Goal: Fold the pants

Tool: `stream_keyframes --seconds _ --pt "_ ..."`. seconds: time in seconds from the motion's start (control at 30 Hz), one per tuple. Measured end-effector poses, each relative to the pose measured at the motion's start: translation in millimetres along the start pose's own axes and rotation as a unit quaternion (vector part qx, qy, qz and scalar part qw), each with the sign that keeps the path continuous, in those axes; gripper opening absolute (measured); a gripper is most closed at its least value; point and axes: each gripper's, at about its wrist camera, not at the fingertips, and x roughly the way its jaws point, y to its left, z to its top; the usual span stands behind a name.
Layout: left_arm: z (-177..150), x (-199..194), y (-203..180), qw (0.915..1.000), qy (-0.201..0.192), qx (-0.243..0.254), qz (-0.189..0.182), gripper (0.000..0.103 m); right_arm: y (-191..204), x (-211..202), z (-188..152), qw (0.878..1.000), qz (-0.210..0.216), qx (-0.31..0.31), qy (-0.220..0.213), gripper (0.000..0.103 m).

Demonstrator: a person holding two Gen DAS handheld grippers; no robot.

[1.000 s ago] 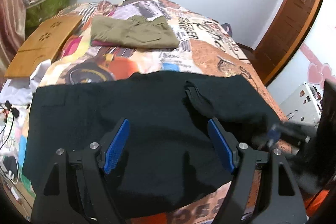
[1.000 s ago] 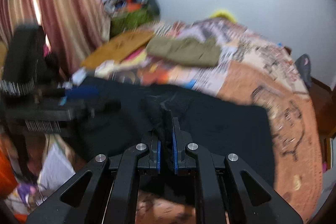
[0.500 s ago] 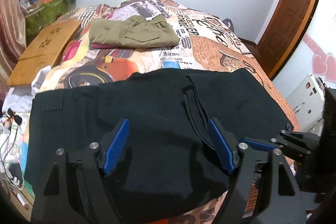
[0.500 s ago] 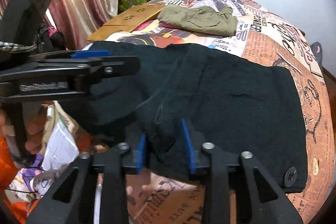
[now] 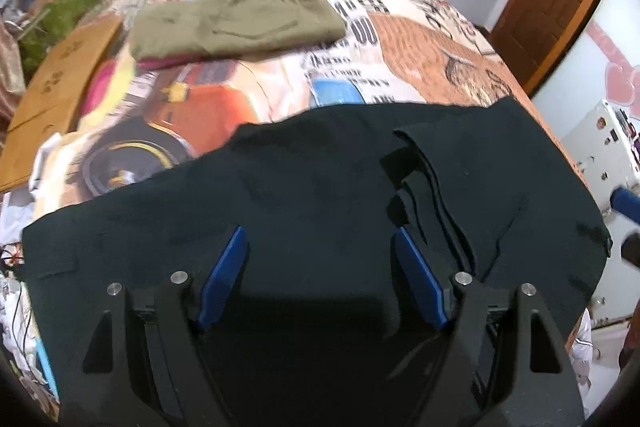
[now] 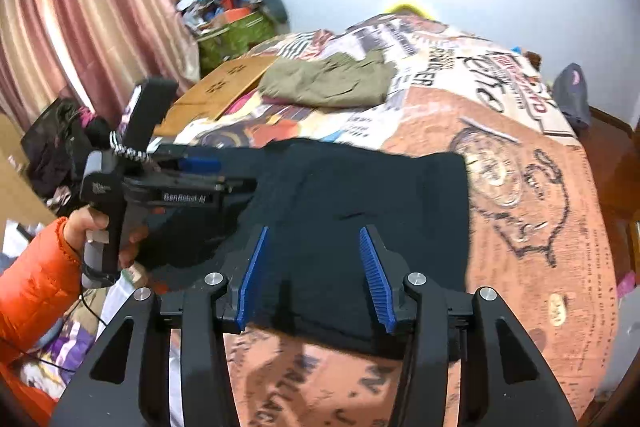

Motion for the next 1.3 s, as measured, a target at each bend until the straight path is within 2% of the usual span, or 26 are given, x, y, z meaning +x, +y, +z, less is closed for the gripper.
stream_keyframes --seconds 0.2,0.3,0.37,0.5,0.67,0.8,0.93,1.03,1.17,1.23,1.3 --pt "12 9 -3 0.9994 0.004 0.011 -0.032 0.077 -17 40 -4 0.998 -0.053 -0.008 0.042 0.044" --pt "22 11 -2 0.9993 -0.005 0.007 -0.037 0.077 -25 56 -15 0.996 -0.046 -0.001 0.071 0.044" --pt "31 16 0 0.9993 -0.006 0.002 -0.037 0.077 -25 56 -20 0.997 -0.044 0.001 0.064 0.044" --pt "42 17 6 0.9998 -0.022 0.000 -0.001 0.077 -27 54 -20 0.997 -0.038 0.008 0.061 0.044" --pt "47 -8 14 0.9977 -0.057 -0.006 0.036 0.077 -26 53 -19 0.998 -0.040 0.009 0.057 0.044" --pt "39 -29 0 0.9962 -0.072 0.025 0.042 0.077 -31 40 -16 0.998 -0.033 0.025 0.046 0.044" --pt "20 -39 -22 0.9976 -0.065 0.023 -0.003 0.077 -38 24 -18 0.998 -0.043 0.036 0.034 0.044" --pt "2 -35 -45 0.9978 -0.049 0.036 -0.024 0.078 -44 24 -27 0.997 -0.048 0.042 0.048 0.044" --pt "-21 -23 -68 0.9977 -0.024 0.062 -0.015 0.078 -49 24 -41 0.996 -0.042 0.059 0.056 0.044" --pt "-30 -15 -69 0.9984 -0.008 0.054 -0.017 0.080 -48 19 -44 0.996 -0.043 0.062 0.052 0.044" --pt "-36 -18 -63 0.9991 -0.014 0.034 -0.021 0.084 -48 13 -45 0.996 -0.043 0.064 0.049 0.044"
